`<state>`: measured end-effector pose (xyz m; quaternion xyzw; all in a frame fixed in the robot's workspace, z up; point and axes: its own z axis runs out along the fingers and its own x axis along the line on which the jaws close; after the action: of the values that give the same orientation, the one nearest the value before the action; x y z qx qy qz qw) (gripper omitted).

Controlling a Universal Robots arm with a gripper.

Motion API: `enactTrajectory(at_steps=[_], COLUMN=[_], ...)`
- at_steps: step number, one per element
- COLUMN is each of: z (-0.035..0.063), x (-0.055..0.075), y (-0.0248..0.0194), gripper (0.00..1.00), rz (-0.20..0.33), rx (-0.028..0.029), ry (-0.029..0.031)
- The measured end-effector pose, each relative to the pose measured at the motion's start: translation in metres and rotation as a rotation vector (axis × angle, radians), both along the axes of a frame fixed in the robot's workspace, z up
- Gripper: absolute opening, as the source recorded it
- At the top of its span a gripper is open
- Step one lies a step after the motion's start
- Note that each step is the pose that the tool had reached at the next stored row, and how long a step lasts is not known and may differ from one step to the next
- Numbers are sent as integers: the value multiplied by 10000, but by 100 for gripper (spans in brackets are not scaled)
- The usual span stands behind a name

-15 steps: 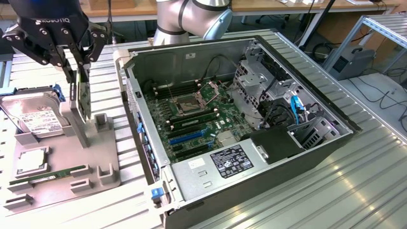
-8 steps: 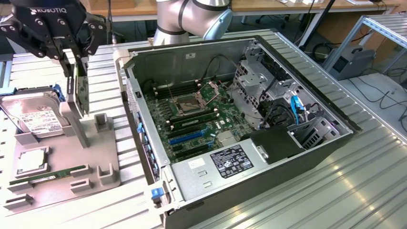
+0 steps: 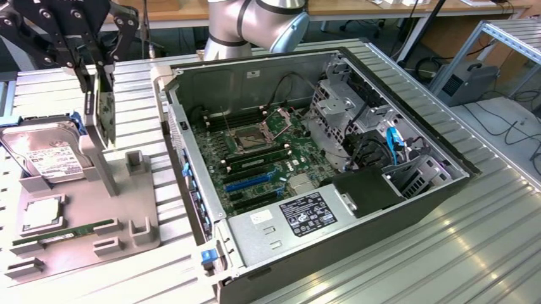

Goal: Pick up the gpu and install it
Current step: 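Pick up the gpu and move the gpu toward the slot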

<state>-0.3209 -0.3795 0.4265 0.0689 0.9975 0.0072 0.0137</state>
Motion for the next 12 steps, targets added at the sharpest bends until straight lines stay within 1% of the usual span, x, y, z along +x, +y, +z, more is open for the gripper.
enactTrajectory(at_steps=[7, 12], z=[120, 122], x=[0, 0], y=[2, 2], gripper=[27, 27], rz=[0, 0], rx=[0, -1], ry=[0, 1])
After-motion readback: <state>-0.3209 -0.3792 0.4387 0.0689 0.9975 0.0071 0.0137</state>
